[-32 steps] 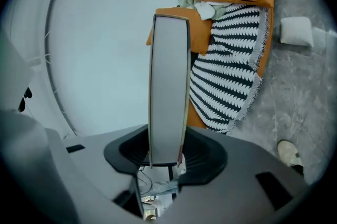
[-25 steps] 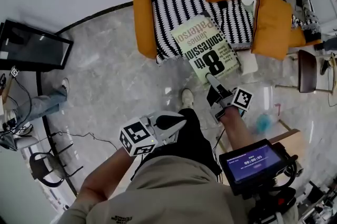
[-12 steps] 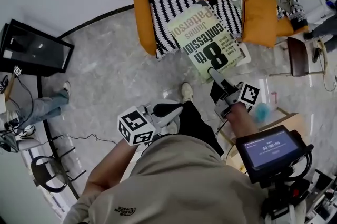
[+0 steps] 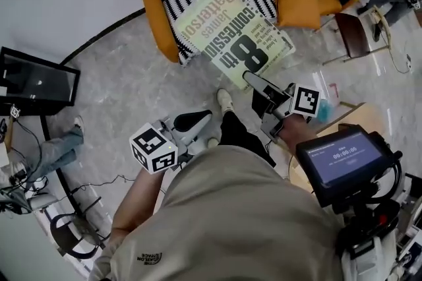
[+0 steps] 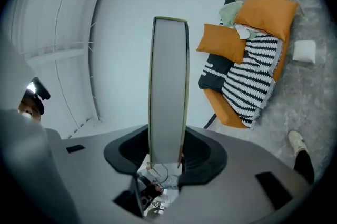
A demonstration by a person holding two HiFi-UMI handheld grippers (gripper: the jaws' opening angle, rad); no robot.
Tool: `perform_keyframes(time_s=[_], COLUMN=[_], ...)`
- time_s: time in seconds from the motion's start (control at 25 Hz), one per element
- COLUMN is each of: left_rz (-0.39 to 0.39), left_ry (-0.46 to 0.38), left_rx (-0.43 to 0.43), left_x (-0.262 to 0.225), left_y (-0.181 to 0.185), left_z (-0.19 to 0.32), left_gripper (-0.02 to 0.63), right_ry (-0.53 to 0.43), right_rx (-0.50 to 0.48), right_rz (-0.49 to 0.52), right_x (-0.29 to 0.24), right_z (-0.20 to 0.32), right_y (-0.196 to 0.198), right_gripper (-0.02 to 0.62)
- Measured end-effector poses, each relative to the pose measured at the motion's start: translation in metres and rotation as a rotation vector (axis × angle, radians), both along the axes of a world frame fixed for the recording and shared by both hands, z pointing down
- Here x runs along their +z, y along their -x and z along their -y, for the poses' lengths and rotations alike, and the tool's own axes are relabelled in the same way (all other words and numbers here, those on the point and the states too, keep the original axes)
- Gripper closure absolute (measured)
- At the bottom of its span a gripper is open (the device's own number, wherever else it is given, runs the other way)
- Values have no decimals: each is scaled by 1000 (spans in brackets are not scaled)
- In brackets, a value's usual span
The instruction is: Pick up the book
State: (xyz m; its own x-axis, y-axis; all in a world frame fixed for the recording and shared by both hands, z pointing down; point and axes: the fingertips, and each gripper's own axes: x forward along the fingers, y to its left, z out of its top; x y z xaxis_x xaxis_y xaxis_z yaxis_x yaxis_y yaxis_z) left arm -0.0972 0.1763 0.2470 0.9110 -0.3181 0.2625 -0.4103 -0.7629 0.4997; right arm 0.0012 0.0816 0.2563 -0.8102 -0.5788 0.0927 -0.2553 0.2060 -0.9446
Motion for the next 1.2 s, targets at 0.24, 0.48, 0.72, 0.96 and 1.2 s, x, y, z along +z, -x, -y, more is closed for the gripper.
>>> perform_keyframes(time_s=[0.24,0.48,0.72,0.96,1.2], left_rz=[22,-6,-40,-38,-34], left_ry=[-33,-27,24,28,29], left_rx=[-19,45,110,110,105], left_x=[5,17,26,27,27], left_y=[-4,-2,-1,-2,-2], left_z=[-6,18,46,46,47], left_gripper=[598,598,598,598,598], right_ry=[-25,-21,25,47,55], right_rx=[-26,37,109,125,127], right_rz=[14,-22,-51,-27,-12], right_x=[0,7,15,21,21], right_z=[-17,-5,14,13,11], right_y=[-4,-7,-12,-12,-10], right_gripper=[417,417,419,419,419])
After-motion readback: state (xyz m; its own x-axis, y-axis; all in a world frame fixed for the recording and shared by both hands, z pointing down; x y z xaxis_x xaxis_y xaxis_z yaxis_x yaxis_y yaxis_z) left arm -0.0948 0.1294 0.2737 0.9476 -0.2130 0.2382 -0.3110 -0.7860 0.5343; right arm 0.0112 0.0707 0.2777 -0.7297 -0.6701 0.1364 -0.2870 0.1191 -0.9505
